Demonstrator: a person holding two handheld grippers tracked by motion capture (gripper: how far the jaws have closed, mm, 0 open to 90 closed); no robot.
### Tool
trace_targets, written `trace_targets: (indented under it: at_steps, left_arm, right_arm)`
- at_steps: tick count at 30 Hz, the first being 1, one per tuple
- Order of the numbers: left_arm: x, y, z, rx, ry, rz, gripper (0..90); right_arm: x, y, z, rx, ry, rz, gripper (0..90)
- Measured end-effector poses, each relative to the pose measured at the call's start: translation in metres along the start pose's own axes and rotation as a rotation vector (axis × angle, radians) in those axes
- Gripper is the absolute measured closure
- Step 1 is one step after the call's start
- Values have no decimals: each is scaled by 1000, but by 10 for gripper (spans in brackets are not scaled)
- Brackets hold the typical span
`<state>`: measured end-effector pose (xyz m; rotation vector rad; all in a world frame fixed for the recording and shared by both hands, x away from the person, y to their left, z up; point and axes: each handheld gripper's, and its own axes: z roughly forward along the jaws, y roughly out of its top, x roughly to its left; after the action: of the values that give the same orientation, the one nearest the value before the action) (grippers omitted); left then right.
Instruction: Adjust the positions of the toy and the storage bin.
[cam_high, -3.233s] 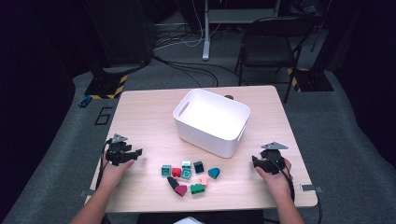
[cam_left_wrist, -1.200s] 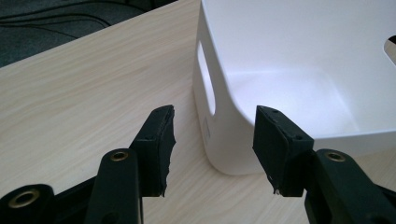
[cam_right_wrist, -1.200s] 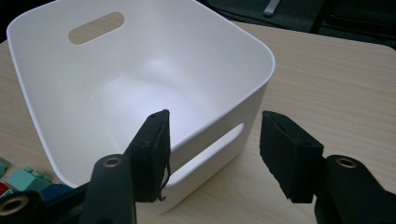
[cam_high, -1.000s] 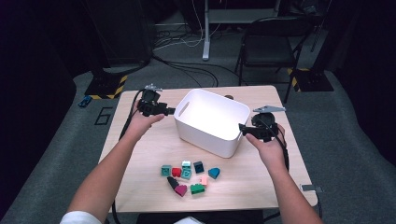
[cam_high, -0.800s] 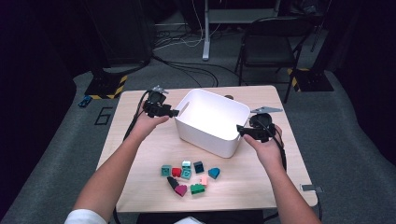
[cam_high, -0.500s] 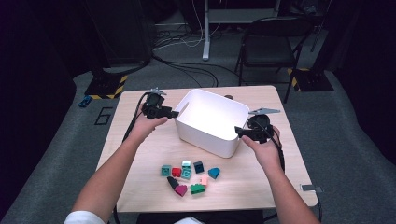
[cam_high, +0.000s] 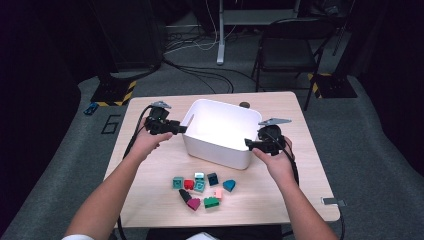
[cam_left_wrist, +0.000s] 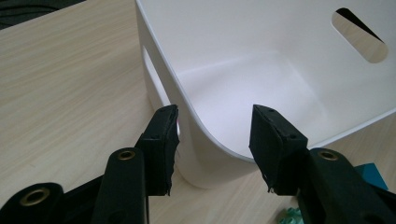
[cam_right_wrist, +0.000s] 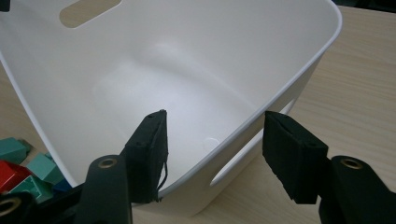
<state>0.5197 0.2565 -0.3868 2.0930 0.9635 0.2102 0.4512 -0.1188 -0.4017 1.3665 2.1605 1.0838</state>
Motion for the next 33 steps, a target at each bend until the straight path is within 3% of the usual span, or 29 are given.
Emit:
trace_targets:
  at_steps: [3,5,17,25,33]
  left_arm:
    - [0,-9,-6,-17,-15,-8,527]
    - [-1,-14,-12,-24,-3,7,522]
    - [-18,-46,-39,-74,25,3,502]
    - [-30,-60,-51,-92,32,-27,498]
    - [-33,-65,-53,-104,39,-35,495]
  right_arm:
    - [4,1,2,3,19,-6,406]
    - [9,4,6,7,38,-11,401]
    - [24,11,16,4,45,-51,399]
    - [27,11,17,11,63,-59,399]
    - [30,7,18,21,66,-78,406]
